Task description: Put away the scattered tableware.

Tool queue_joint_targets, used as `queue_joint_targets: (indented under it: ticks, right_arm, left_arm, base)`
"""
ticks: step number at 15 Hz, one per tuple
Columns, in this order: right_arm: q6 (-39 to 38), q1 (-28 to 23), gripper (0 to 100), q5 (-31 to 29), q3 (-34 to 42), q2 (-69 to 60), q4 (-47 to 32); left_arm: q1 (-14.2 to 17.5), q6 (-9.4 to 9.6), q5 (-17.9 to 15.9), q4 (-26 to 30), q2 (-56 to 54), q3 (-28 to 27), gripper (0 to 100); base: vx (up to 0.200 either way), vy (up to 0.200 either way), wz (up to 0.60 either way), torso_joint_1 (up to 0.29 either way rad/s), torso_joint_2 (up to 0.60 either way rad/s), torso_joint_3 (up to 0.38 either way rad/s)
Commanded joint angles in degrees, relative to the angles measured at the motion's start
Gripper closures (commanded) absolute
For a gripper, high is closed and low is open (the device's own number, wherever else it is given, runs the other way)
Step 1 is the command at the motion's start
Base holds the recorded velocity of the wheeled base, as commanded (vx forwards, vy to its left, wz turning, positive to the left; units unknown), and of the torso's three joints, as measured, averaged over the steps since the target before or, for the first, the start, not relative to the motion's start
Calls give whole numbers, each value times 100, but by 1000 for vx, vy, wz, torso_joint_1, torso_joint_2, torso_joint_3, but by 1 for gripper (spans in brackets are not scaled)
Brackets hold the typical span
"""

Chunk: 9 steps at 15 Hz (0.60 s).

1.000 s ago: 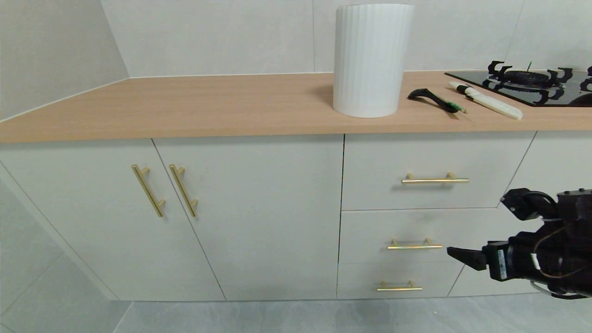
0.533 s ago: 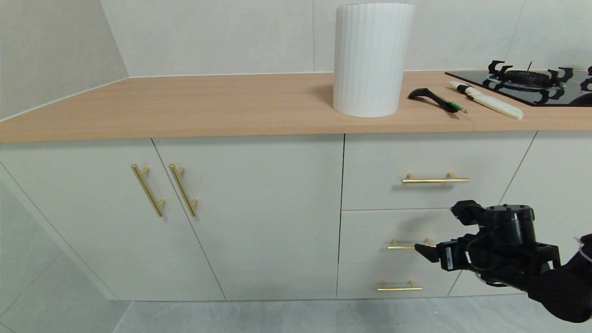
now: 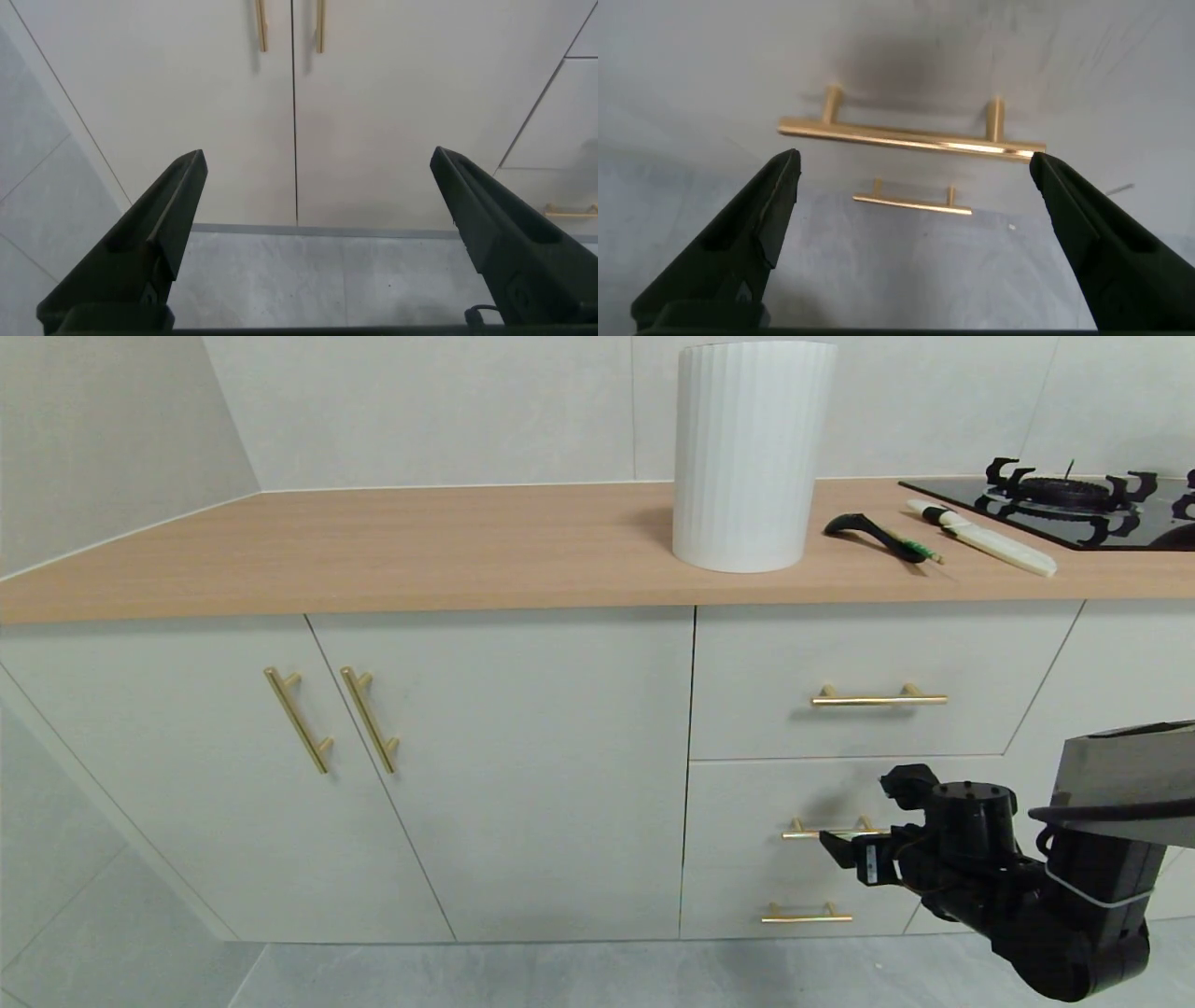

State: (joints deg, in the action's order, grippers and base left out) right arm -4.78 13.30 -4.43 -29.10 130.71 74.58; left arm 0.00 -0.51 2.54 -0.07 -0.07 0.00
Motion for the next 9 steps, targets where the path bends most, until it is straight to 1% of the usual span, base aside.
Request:
queue_joint_targets:
  ticks: [1,2,9]
  right_arm:
    - [-155,-12,0,-102,-210,306,4]
    - [-252,-12,0,-164,-289,333,4]
    - [-243,-29,0,-278,-738,737,206]
  left_arm:
    - [0,-2,1,-1,7,0,0]
    - [0,-2,1,-1,7,0,0]
    - [0,-2,1,-1,7,0,0]
  base:
    - [0,0,0,0,0,0]
    - [0,0,0,0,0,0]
    - [0,0,0,0,0,0]
